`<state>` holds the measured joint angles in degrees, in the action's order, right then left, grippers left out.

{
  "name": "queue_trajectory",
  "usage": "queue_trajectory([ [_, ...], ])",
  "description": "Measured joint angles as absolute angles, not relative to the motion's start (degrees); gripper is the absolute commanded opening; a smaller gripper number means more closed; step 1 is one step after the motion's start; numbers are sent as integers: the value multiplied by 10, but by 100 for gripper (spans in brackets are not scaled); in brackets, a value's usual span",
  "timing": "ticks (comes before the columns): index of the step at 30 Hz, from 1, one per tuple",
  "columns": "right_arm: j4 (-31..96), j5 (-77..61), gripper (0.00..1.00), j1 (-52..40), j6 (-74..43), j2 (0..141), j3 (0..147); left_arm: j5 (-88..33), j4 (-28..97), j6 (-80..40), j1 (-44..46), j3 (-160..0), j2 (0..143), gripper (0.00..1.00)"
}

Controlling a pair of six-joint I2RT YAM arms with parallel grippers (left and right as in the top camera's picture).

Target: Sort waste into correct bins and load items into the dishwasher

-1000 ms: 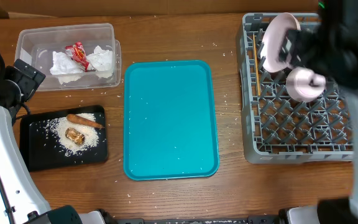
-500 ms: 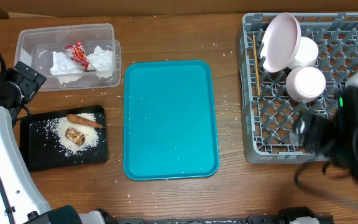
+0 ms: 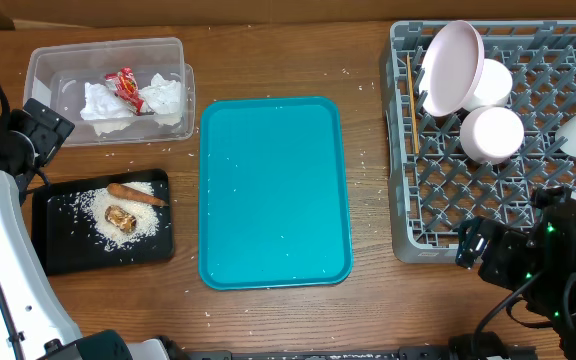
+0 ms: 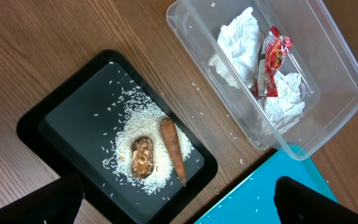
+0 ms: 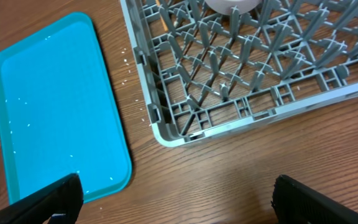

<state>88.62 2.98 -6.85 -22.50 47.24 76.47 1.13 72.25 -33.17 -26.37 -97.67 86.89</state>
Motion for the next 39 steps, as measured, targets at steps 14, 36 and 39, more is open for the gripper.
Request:
queue_trajectory([
  [14,882,21,100,-69,-225,472,764,11,722,-332,-263,-977,869,100],
  [36,372,-17,100,0,-125,255,337,12,722,-332,-264,-977,869,100],
  [39,274,-39,100,16,-123,207,243,11,722,-332,-264,-977,869,100],
])
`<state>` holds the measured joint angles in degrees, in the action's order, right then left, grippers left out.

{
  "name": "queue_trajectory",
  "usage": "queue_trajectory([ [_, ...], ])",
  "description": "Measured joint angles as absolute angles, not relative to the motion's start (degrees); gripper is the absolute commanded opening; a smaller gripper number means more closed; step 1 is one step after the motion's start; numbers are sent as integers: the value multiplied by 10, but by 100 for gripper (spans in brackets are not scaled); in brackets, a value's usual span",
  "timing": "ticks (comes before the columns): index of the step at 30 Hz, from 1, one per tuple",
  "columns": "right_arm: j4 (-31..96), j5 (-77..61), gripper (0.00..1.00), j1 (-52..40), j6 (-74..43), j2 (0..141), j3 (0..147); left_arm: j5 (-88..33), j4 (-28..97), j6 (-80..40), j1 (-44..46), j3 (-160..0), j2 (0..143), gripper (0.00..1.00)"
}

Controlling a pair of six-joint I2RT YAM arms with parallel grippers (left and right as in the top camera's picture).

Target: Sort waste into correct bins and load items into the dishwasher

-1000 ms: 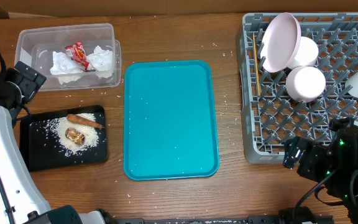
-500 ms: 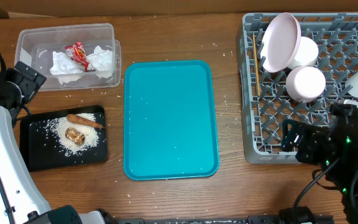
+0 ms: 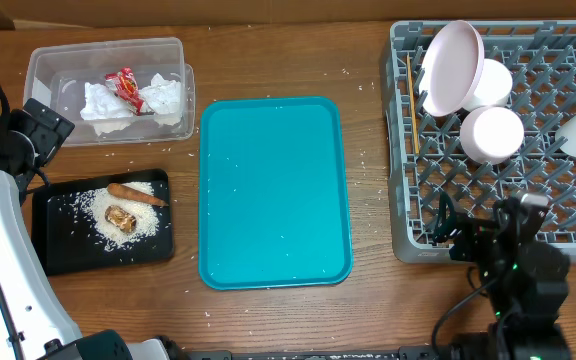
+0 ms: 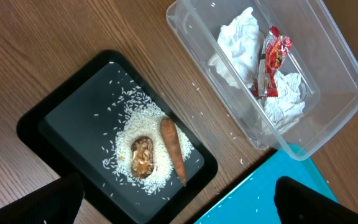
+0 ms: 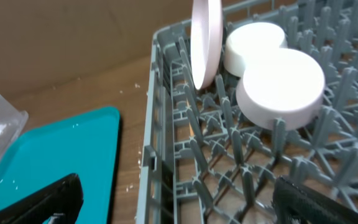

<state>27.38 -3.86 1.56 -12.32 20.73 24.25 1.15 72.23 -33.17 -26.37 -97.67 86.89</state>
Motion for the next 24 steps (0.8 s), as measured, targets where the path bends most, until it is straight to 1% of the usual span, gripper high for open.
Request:
queue_trajectory([
  [5,134,-56,100,22,-121,135,125,11,722,-332,-264,-977,869,100],
  [8,91,-58,100,22,-121,104,83,11,722,-332,-264,-977,869,100],
  [18,17,-58,100,22,-120,15,11,11,722,-332,-264,-977,869,100],
  [22,-21,-57,100,22,-120,8,10,11,722,-332,-264,-977,869,100],
  [24,-20,-56,100,22,-120,7,10,11,722,-332,-264,-977,869,100],
])
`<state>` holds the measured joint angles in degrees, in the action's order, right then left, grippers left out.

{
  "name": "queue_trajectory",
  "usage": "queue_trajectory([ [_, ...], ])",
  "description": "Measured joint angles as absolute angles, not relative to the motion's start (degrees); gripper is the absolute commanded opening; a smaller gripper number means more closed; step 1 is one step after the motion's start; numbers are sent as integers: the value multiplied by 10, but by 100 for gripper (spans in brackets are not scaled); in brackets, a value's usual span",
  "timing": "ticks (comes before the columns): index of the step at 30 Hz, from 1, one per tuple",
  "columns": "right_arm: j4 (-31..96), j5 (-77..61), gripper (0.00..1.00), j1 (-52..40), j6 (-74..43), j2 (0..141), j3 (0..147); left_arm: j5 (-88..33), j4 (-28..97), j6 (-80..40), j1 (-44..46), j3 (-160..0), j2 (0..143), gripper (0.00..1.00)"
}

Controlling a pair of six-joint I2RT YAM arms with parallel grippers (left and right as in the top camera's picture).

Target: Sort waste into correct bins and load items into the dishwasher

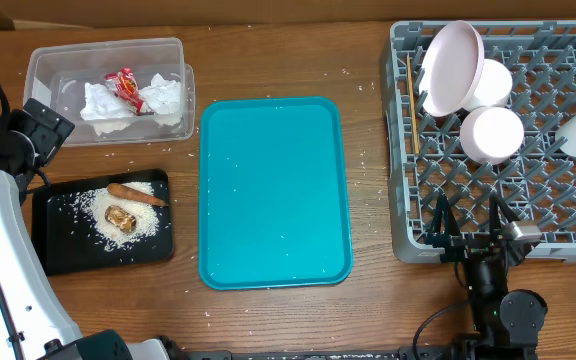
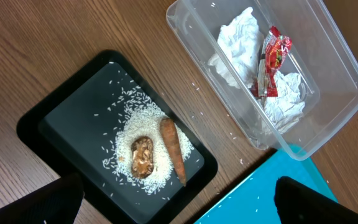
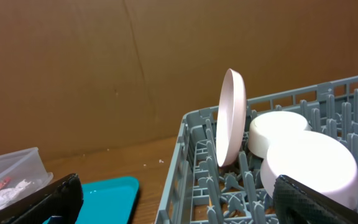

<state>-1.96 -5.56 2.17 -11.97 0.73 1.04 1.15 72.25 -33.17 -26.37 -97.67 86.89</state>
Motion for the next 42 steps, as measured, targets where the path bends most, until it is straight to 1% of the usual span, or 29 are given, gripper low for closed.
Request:
queue_trajectory([
  [6,47,-55,100,22,-119,7,10,11,722,-332,-264,-977,869,100],
  [42,47,-44,100,22,-120,7,10,11,722,-332,-264,-977,869,100],
])
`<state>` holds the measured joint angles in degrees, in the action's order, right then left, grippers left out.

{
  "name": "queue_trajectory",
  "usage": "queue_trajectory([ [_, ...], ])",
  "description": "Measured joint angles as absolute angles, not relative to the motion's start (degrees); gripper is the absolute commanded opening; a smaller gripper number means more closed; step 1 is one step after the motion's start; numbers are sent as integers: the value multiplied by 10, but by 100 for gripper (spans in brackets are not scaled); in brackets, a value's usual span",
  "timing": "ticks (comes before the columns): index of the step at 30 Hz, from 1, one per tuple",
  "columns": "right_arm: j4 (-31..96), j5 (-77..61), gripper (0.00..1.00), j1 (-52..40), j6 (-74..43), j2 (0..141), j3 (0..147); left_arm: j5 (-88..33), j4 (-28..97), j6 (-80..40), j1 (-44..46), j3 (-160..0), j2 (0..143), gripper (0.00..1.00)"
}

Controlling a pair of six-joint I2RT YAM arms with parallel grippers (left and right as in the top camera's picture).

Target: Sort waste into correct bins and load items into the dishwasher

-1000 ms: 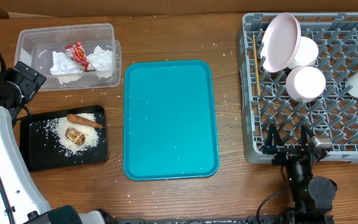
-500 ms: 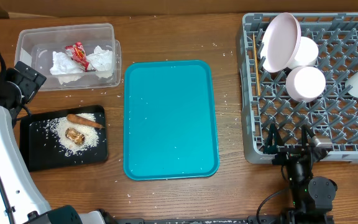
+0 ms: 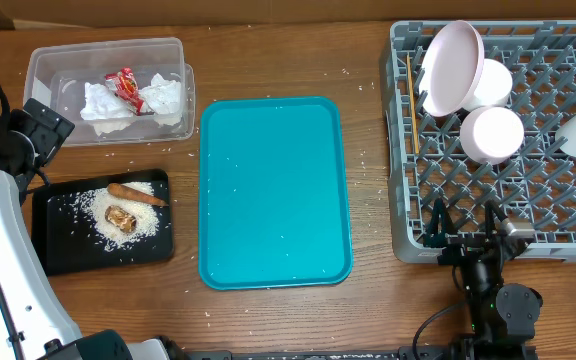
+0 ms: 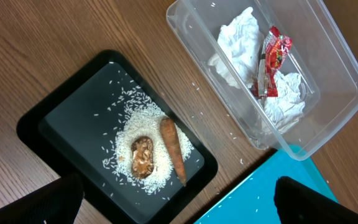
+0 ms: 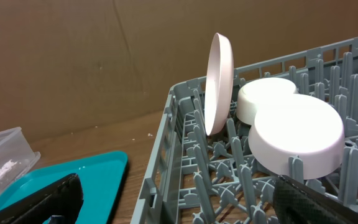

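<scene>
The teal tray [image 3: 274,190] holds only stray rice grains. A grey dish rack [image 3: 404,238] at the right carries a pink plate [image 3: 451,65] on edge, two upturned white bowls [image 3: 491,133] and a white cup. The clear bin [image 3: 43,70] contains crumpled tissues and a red wrapper [image 4: 272,59]. Rice, a carrot [image 4: 173,151] and a brown scrap lie on the black tray [image 3: 63,255]. High over that tray, my left gripper [image 4: 179,211] stands open with nothing in it. My right gripper [image 3: 465,222] is open at the rack's front edge, facing the plate [image 5: 218,81].
A thin wooden stick [image 3: 409,100] lies along the rack's left side. Loose rice grains are scattered on the wooden table [image 3: 368,310] around the tray. A brown cardboard wall [image 5: 104,56] closes off the back.
My right gripper has shifted a little to the left and tipped slightly downward, so the rack fills more of its view. The left arm and all objects are unchanged.
At first my right gripper hung open at the table's front right, looking down on the rack's front corner and the teal tray. Then it faced up along the rack, then almost level toward the plate and bowls, as now. My left gripper stayed open above the black tray.
</scene>
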<state>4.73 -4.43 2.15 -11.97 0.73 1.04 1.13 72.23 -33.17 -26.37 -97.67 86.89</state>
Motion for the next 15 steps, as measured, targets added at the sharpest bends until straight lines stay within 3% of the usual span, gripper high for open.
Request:
queue_trajectory([
  [15,47,-44,100,22,-119,7,10,12,763,-327,-250,-962,867,100],
])
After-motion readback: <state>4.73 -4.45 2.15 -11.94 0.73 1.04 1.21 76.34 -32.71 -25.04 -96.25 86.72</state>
